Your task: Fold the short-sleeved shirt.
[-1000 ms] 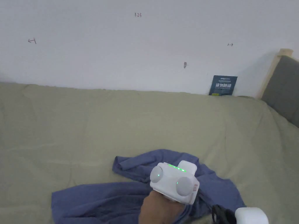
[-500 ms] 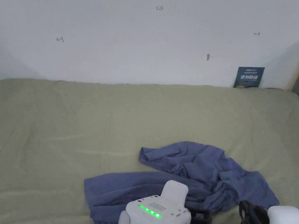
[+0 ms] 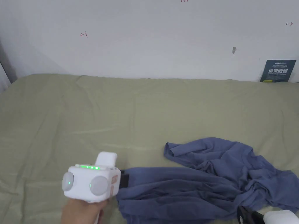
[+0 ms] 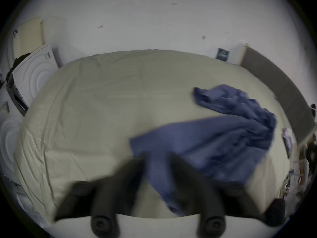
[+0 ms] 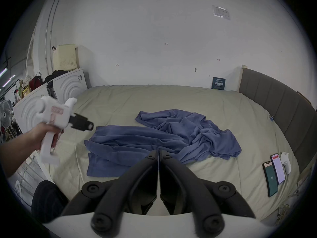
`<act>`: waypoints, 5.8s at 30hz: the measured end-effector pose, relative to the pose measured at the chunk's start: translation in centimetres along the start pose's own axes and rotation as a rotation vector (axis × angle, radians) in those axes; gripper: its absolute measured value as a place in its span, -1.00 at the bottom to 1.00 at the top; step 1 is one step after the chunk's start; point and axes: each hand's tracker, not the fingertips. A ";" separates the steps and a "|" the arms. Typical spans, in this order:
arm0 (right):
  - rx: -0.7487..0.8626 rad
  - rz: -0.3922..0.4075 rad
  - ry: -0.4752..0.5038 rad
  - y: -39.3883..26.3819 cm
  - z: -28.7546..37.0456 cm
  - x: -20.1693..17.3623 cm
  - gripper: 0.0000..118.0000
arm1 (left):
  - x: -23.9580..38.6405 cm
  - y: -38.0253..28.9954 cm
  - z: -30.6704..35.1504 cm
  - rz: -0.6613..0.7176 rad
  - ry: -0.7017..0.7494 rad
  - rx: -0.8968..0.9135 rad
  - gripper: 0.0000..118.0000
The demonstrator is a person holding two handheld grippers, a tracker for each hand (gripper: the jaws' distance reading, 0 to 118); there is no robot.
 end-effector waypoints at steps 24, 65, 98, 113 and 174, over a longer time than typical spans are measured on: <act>-0.051 0.014 -0.012 0.9 -2.8 0.9 -0.94 | 2.1 -2.1 -3.0 0.017 -0.107 0.017 -0.96; -0.524 0.214 0.029 11.4 -35.7 16.1 -0.90 | 2.3 -2.2 -2.7 0.074 -0.192 0.102 -0.97; 0.310 -0.067 -0.033 41.1 -2.7 17.6 -0.90 | -3.4 22.5 21.9 0.233 -0.149 0.700 -1.00; 0.411 -0.094 -0.019 45.8 -4.5 16.6 -0.90 | -3.1 30.6 24.4 0.171 -0.045 0.804 -1.00; -0.209 -0.211 -0.094 -9.8 12.2 7.0 -0.94 | -3.3 -22.0 20.3 -0.025 -0.060 0.056 -1.00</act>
